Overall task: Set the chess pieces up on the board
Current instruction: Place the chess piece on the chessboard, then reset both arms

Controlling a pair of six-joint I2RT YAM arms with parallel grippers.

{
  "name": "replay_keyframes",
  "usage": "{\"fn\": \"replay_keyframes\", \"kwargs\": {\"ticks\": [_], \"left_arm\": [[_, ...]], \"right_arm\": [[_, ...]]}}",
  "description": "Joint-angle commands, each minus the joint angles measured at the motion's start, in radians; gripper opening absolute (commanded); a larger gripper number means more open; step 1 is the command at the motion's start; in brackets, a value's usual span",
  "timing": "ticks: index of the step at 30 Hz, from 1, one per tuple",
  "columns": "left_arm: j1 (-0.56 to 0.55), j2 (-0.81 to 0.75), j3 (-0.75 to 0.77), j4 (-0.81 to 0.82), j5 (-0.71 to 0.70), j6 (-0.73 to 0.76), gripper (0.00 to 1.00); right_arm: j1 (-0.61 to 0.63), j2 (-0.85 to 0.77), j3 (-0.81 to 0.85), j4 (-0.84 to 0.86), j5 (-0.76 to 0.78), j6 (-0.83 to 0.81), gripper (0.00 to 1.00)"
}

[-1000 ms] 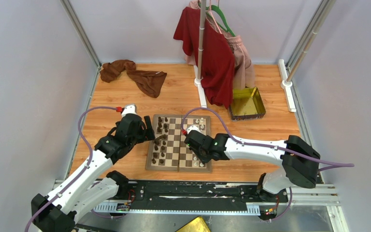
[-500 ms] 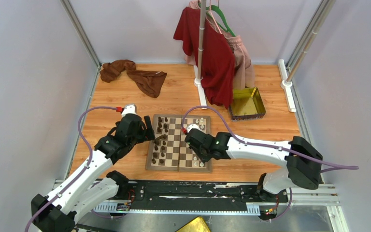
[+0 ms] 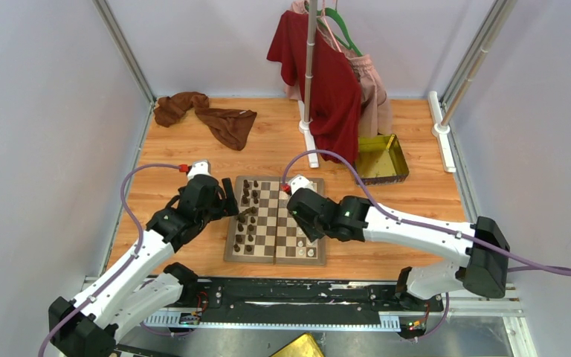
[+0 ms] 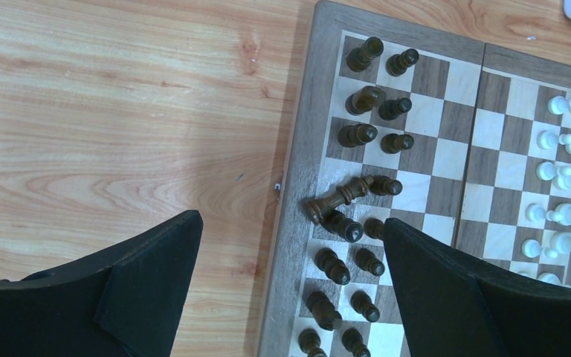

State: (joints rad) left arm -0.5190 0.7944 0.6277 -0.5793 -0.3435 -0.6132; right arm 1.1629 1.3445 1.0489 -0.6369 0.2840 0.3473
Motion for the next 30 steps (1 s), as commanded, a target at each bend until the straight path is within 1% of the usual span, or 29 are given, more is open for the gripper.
{"fn": "replay_keyframes", "kwargs": {"ticks": [1, 3, 5, 9, 13, 16, 23, 30], "left_arm": [[0.005, 0.029, 0.018, 0.022, -0.027, 0.002, 1.0], [0.005, 0.053, 0.039, 0.027, -0.038, 0.005, 1.0], [0.006, 0.088, 0.067, 0.037, -0.045, 0.01, 1.0], [0.007, 0.181, 0.129, 0.045, -0.055, 0.029, 1.0], [0.009, 0.256, 0.168, 0.047, -0.07, 0.038, 1.0], [0.011, 0.285, 0.18, 0.056, -0.077, 0.039, 1.0], [0.029, 0.302, 0.198, 0.079, -0.107, 0.065, 1.0], [0.059, 0.239, 0.168, 0.167, -0.143, 0.111, 1.0]], "right_arm": [[-0.015, -0.036, 0.056, -0.063, 0.207, -0.013, 0.46], [-0.071, -0.028, 0.065, -0.048, 0.239, -0.021, 0.48], [-0.153, -0.012, 0.076, -0.031, 0.233, -0.027, 0.48], [-0.312, 0.011, 0.073, 0.037, 0.195, -0.08, 0.48], [-0.441, 0.04, 0.071, 0.095, 0.173, -0.135, 0.48], [-0.526, 0.071, 0.068, 0.127, 0.138, -0.143, 0.48], [-0.658, 0.125, 0.059, 0.19, 0.075, -0.161, 0.47], [-0.736, 0.162, 0.073, 0.206, 0.025, -0.145, 0.48]]}}
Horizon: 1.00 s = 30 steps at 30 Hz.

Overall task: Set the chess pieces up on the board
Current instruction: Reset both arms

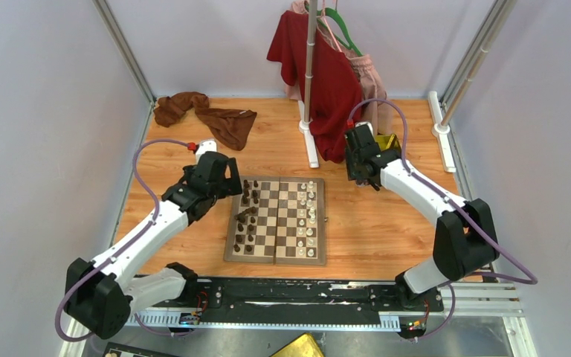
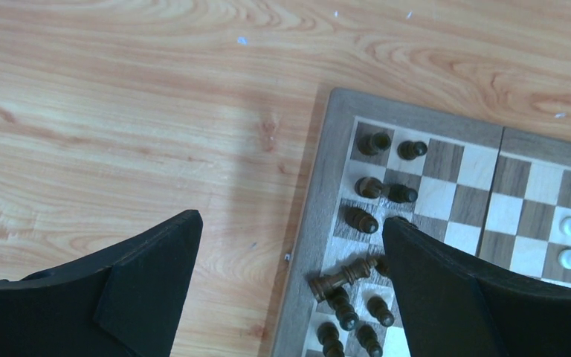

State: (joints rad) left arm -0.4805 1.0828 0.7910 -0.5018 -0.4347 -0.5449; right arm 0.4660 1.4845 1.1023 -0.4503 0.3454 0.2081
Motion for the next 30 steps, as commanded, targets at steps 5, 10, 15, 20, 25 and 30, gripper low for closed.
{"fn": "replay_keyframes", "kwargs": {"ticks": [5, 10, 15, 20, 25, 30], "left_arm": [[0.035, -0.14, -0.05, 0.226, -0.104, 0.102, 1.0], [0.053, -0.191, -0.077, 0.305, -0.181, 0.14, 1.0], [0.062, -0.184, -0.051, 0.341, -0.217, 0.167, 1.0], [0.071, -0.112, 0.005, 0.362, -0.238, 0.168, 1.0], [0.071, -0.042, 0.05, 0.373, -0.211, 0.177, 1.0], [0.088, 0.003, 0.08, 0.384, -0.199, 0.181, 1.0]], "right_arm": [[-0.064, 0.022, 0.023, 0.019, -0.031, -0.004, 0.48], [-0.079, 0.02, 0.017, 0.019, -0.056, -0.01, 0.5], [-0.081, 0.014, 0.065, -0.026, -0.073, -0.019, 0.53], [-0.082, -0.018, 0.103, -0.048, -0.03, -0.027, 0.56], [-0.084, -0.043, 0.095, -0.052, 0.062, -0.023, 0.61], [-0.113, -0.061, 0.08, -0.044, 0.077, -0.01, 0.6]]}}
